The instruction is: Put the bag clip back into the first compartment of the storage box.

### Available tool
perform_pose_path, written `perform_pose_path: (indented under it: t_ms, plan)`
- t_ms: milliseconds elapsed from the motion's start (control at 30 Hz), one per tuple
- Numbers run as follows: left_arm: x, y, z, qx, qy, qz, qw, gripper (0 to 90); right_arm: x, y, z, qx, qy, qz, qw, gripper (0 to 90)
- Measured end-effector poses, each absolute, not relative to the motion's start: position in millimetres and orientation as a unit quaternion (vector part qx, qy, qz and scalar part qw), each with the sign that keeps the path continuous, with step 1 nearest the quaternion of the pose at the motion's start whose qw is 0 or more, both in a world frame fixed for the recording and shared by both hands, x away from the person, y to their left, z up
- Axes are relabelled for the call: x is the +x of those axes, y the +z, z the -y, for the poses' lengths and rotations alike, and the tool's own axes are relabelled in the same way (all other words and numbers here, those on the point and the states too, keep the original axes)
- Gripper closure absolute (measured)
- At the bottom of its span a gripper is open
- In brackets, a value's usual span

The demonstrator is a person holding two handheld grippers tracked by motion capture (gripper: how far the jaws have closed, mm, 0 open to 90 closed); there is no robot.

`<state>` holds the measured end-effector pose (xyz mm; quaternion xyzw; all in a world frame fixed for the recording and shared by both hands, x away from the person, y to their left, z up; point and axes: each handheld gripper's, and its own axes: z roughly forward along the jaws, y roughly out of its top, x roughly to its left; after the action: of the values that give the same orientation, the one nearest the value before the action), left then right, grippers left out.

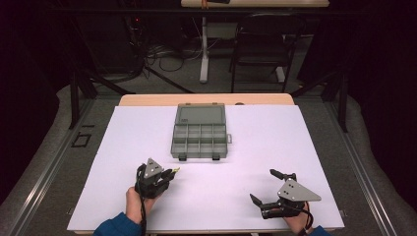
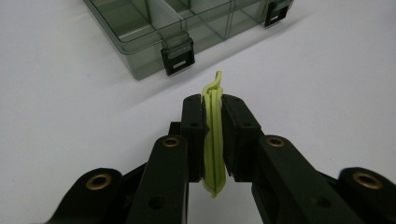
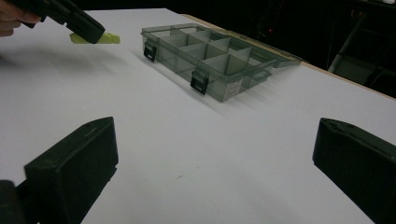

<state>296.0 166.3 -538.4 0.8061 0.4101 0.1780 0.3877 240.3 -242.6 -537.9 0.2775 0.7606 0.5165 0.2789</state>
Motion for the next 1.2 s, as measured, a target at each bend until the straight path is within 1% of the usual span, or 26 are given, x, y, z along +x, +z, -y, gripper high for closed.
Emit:
perform_pose_path:
  t_ms: [600, 1200]
  plan:
    - [301, -534, -168, 0.803, 0.185, -0.414, 0.388, 79.8, 241, -538, 243, 0.279, 0.515, -0.761, 0.277, 0.0]
    - [308, -521, -171, 0.793, 0.201, -0.416, 0.396, 79.8, 241, -539, 242, 0.282, 0.514, -0.762, 0.276, 0.0]
